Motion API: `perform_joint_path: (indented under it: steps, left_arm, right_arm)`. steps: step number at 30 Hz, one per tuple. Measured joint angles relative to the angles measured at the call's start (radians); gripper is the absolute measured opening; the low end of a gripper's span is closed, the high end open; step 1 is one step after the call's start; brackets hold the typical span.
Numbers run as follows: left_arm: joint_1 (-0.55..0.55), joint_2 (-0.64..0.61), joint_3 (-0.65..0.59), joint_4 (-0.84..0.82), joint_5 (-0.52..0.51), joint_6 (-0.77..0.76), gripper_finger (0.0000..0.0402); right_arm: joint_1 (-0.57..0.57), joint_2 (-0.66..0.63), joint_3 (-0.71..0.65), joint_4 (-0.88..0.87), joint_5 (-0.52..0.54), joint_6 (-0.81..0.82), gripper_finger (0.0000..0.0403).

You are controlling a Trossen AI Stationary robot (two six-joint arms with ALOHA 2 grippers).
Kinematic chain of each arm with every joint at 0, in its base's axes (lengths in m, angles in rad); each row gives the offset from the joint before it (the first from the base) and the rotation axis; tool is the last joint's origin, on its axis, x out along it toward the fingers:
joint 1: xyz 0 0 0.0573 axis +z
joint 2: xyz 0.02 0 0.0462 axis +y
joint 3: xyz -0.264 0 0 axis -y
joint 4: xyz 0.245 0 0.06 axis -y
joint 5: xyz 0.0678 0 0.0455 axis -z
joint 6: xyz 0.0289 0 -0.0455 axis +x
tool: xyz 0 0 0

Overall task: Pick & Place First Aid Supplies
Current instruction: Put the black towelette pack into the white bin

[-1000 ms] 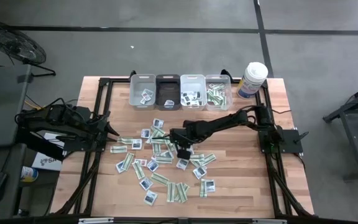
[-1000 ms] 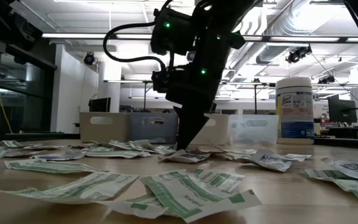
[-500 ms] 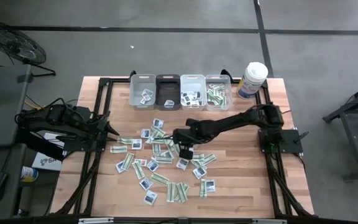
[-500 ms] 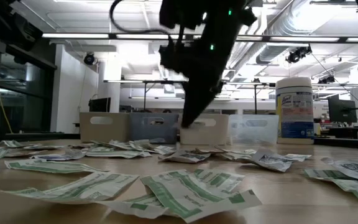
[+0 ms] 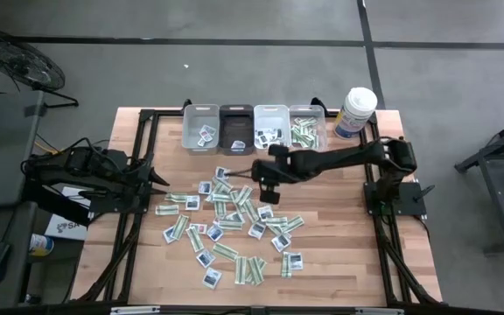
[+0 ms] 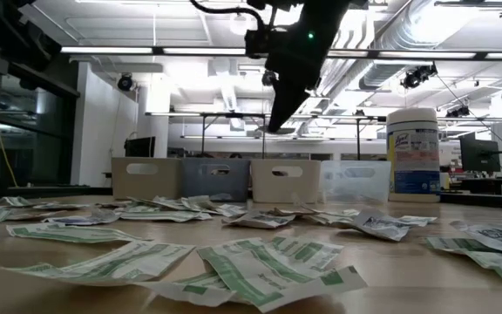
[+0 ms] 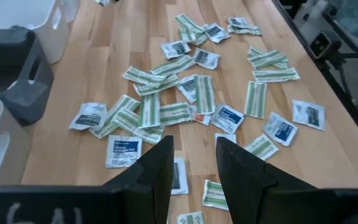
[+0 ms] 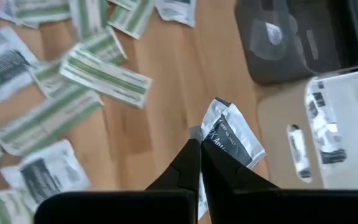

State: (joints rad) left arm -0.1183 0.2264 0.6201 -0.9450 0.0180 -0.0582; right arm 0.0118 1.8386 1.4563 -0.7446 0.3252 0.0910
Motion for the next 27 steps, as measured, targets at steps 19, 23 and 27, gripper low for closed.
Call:
perform_joint_path:
  steps: [19,23,27]
  left_arm:
    - [0.0,0.0,0.0,0.01,-0.233,-0.185,0.0119]
    - [0.0,0.0,0.0,0.01,-0.278,-0.222,0.0119]
    - [0.0,0.0,0.0,0.022,-0.297,-0.235,0.0119]
  right_arm:
    - [-0.346,-0.018,0.0,0.001,-0.195,-0.591,0.0]
    - [-0.422,-0.018,0.0,0.032,-0.284,-0.778,0.0]
    - [-0.48,-0.015,0.0,0.094,-0.385,-0.932,0.0]
